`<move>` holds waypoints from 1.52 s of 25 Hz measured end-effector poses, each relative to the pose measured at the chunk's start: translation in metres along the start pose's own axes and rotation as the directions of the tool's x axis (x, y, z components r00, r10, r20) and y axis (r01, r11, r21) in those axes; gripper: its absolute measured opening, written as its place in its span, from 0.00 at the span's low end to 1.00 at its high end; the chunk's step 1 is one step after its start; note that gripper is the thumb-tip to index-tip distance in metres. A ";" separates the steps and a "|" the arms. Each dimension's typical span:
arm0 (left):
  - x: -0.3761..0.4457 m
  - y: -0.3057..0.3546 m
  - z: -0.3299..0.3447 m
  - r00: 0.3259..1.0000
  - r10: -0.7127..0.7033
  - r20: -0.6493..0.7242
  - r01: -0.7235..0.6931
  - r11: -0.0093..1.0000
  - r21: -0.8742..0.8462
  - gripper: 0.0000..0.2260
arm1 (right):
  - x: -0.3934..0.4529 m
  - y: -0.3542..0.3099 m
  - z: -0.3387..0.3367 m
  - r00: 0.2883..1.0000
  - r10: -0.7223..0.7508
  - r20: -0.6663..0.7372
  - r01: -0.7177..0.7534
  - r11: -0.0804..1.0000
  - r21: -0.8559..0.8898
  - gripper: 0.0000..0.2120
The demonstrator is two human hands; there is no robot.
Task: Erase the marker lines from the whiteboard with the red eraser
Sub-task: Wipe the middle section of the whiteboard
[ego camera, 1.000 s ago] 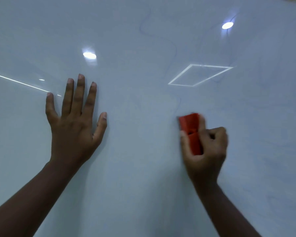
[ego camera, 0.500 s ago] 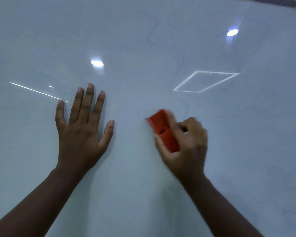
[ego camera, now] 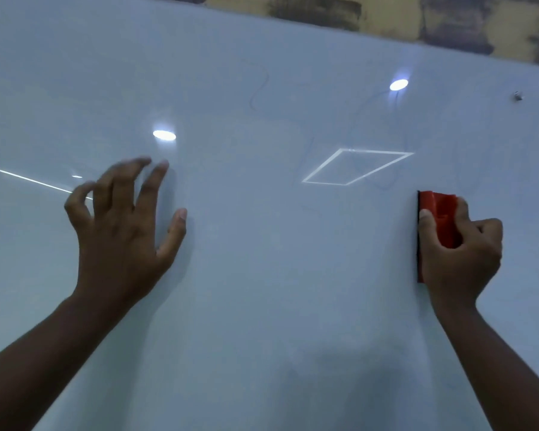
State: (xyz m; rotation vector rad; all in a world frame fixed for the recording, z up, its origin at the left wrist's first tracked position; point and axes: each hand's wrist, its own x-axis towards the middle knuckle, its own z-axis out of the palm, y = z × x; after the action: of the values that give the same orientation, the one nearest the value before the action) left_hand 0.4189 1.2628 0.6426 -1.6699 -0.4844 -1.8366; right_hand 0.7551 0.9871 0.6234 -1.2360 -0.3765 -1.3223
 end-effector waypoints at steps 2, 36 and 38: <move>0.018 -0.004 0.007 1.000 -0.008 -0.007 0.008 1.000 0.003 0.29 | -0.007 -0.026 0.011 1.000 -0.007 0.000 0.007 0.999 0.032 0.29; 0.099 -0.032 0.039 0.995 -0.038 -0.087 0.040 0.999 0.017 0.31 | 0.019 -0.166 0.080 0.983 -0.176 -0.054 0.184 0.948 0.260 0.24; 0.101 -0.034 0.041 0.997 -0.035 -0.075 0.037 0.999 0.021 0.32 | -0.014 -0.218 0.092 0.935 -0.353 -0.026 0.345 0.891 0.295 0.24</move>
State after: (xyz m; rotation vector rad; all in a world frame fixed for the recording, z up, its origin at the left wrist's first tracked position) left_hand 0.4251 1.2954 0.7520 -1.5819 -0.5042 -1.9050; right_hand 0.6011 1.1183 0.7464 -0.9619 -0.8185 -1.4880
